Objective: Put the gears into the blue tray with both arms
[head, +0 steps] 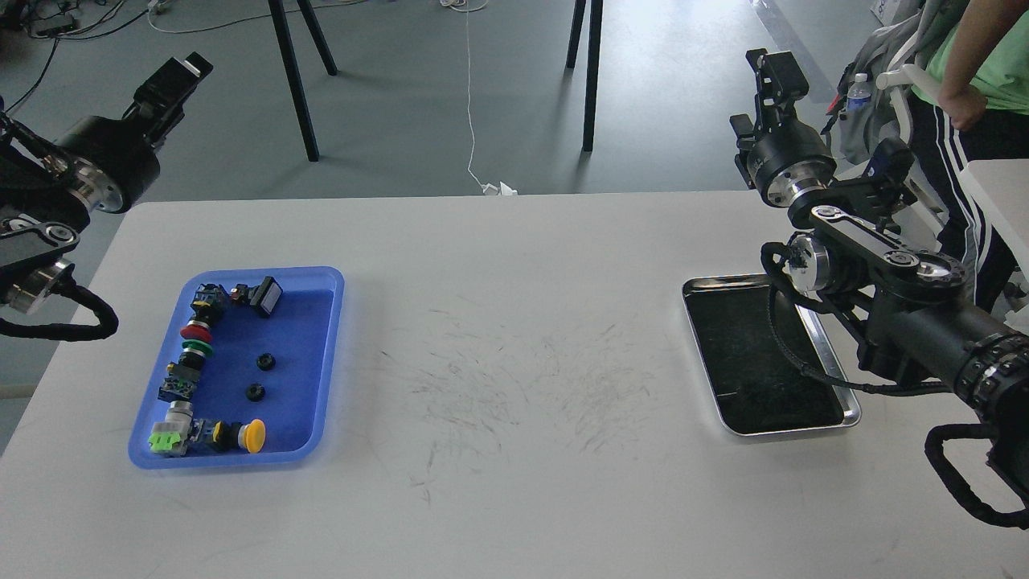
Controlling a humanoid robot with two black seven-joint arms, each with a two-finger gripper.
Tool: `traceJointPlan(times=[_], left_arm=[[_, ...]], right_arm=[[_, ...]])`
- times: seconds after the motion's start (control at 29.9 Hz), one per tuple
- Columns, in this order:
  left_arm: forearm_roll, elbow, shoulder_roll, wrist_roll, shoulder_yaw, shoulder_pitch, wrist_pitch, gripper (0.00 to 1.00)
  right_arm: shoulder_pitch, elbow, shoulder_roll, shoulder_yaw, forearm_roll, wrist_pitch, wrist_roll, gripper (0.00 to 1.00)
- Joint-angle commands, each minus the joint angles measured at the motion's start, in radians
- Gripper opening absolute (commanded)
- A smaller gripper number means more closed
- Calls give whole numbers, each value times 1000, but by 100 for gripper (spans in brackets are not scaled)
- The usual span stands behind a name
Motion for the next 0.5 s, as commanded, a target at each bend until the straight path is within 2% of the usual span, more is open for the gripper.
traceJointPlan(times=[0.0,0.1,0.2,0.33,0.47], left_arm=[[-70,93,-87,0,-65,24,-166,98],[-176,177,-152,0,-142,47,-261,98],[-273,210,-186,0,-224,71,-341,98],[-340,233,-230,0,-367,153,-363,98],[-354,239,-265,0,-427,188,-410,98]], right_arm=[[9,1,44,57,1,14,-1,96],[12,22,58,92,15,39,-9,97],[15,42,60,94,78,54,-24,98],[33,42,86,98,113,57,-50,98],[32,42,95,120,222,89,-94,99]])
